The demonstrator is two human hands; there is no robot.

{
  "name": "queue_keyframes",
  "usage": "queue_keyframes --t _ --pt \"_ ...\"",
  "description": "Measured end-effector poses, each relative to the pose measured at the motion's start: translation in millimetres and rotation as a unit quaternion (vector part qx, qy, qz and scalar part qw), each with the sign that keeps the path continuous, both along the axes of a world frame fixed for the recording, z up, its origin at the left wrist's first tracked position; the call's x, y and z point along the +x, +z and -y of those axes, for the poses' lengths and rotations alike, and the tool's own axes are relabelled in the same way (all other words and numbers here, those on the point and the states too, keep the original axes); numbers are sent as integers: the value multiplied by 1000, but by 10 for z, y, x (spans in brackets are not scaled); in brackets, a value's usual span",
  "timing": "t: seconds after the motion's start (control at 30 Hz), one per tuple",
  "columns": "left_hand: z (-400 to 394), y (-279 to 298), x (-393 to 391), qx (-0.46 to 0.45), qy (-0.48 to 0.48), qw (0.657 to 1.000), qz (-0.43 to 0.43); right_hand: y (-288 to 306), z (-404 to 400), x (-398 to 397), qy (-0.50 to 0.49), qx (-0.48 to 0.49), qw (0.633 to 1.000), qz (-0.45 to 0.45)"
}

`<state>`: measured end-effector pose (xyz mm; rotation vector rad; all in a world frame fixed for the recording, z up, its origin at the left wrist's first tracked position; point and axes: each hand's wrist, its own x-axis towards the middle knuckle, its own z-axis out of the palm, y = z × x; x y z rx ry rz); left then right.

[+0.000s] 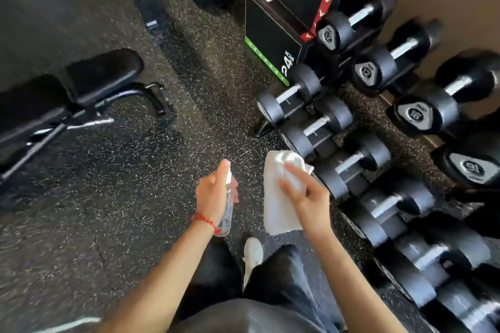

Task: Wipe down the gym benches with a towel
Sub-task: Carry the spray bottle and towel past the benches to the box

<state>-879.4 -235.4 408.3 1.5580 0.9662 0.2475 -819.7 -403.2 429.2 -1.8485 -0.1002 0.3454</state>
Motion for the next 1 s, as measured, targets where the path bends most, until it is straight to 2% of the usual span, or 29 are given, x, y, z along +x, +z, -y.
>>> queue_keyframes --t 0.1,0.27,0.5,0.73,1.0 --pt "-272 44 213 -25 29 999 -15 33 -276 290 28 6 1000 -1" --pt "-763 18 599 4 47 999 -26 -55 -810 707 58 -5 998 -13" --pt "-1882 -37 1374 -7 51 999 -9 -109 -1946 1478 63 -8 998 -11" --pt "-3014 169 2091 -3 42 999 11 70 -3043 2167 49 0 998 35" --pt "-3719 485 2890 -32 17 999 26 468 -3806 2971 73 27 996 41"
